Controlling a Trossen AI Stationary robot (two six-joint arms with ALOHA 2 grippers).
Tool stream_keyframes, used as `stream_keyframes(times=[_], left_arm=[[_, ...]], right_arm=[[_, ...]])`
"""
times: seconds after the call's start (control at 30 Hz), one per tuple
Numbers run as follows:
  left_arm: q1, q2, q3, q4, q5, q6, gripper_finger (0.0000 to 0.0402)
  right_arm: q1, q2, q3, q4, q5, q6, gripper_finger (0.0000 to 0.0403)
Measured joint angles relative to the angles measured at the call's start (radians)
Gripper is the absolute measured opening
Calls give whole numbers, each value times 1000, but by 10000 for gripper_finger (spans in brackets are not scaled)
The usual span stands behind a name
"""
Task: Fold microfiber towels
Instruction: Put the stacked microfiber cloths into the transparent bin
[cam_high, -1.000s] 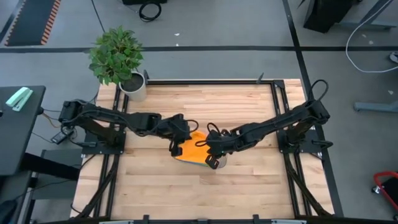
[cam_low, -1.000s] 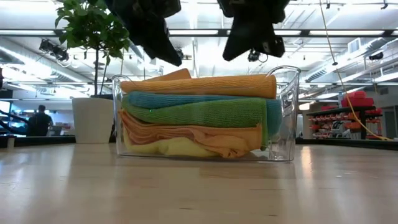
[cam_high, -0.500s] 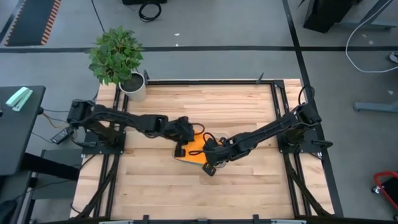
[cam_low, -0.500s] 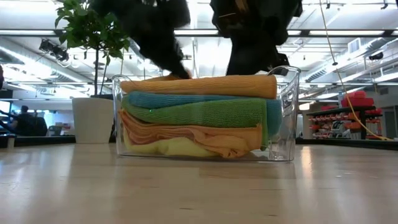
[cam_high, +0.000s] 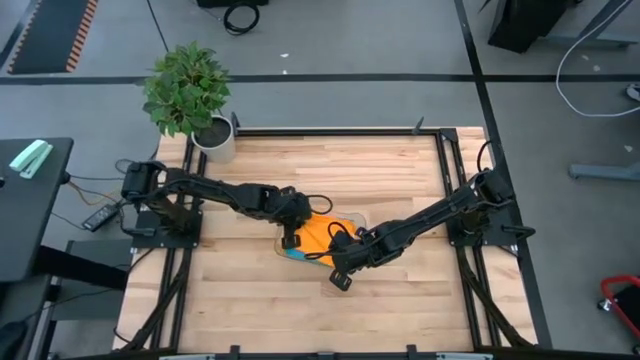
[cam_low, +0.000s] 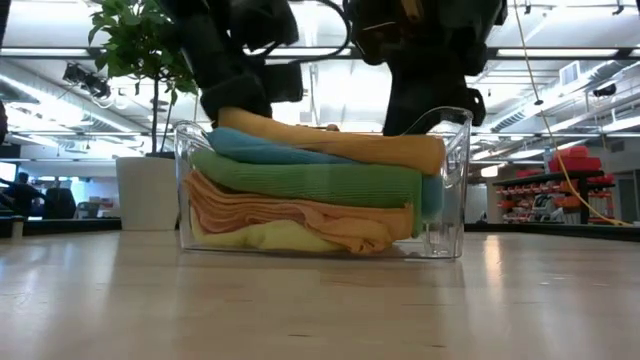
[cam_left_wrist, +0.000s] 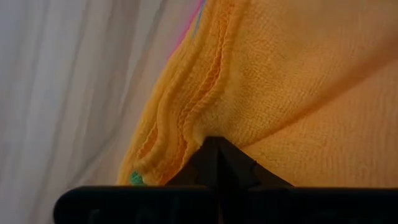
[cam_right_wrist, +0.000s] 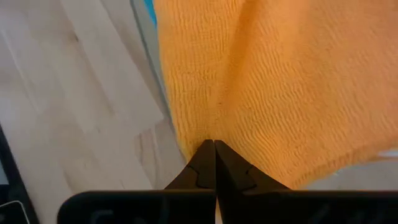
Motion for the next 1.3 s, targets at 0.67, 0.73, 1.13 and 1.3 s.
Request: stream_keyframes(times=[0.67, 0.73, 1.13, 1.3], left_arm=[[-67, -226, 9, -1, 74, -23, 19], [-107, -216, 9, -7, 82, -24, 14], [-174, -54, 7, -30, 71, -72, 13], [-197, -37, 6, -21, 67, -72, 10]], right_arm=[[-40, -84, 1, -92, 122, -27, 2], [-71, -76, 1, -71, 130, -50, 2], [-174, -63, -35, -59, 112, -131, 2], [-179, -63, -96, -47, 109, -102, 2]])
